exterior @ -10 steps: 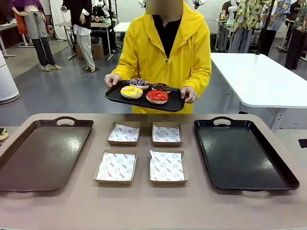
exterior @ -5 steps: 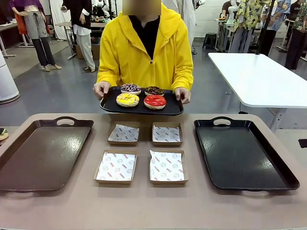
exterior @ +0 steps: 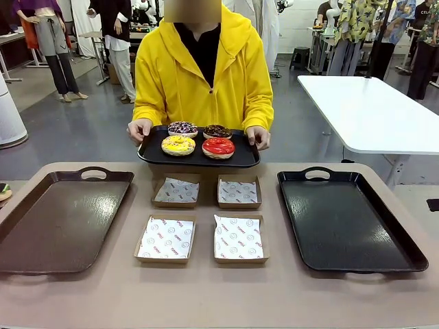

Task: Individually package the donuts and arrange them on the tray.
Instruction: Pick up one Paper togo box.

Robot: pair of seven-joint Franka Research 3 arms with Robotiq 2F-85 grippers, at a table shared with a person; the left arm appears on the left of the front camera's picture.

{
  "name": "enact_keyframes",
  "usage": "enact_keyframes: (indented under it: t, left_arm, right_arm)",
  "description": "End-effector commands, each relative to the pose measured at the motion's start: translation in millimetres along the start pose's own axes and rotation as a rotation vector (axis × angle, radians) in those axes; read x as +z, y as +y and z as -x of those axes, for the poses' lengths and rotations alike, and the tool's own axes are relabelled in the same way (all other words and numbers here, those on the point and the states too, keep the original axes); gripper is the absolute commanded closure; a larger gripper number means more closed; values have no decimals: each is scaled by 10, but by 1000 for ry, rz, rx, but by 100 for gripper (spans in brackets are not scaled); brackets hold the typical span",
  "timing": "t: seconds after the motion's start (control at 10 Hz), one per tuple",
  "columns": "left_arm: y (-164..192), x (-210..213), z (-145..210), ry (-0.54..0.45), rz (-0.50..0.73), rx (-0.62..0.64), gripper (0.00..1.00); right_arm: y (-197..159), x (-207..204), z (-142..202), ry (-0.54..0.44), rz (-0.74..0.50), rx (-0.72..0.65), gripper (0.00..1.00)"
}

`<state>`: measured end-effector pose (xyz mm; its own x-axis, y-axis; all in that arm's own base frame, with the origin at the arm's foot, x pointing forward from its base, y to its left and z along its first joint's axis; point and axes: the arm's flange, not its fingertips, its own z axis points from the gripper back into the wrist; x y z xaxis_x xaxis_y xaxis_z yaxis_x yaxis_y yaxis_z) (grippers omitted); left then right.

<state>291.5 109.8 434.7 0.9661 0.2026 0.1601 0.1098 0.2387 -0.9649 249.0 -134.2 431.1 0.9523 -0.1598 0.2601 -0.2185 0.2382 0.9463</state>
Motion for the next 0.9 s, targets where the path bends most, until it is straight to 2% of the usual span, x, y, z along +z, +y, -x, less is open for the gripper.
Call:
enact_keyframes:
  t: [0.0,0.8]
  left_arm:
    - [-9,-9,-15,-4,13,-7,0]
    - [-9,-9,-15,-4,13,-7,0]
  right_arm:
    - [-11,5,-6,-2,-12,3,0]
    - [-11,5,-6,-2,-12,3,0]
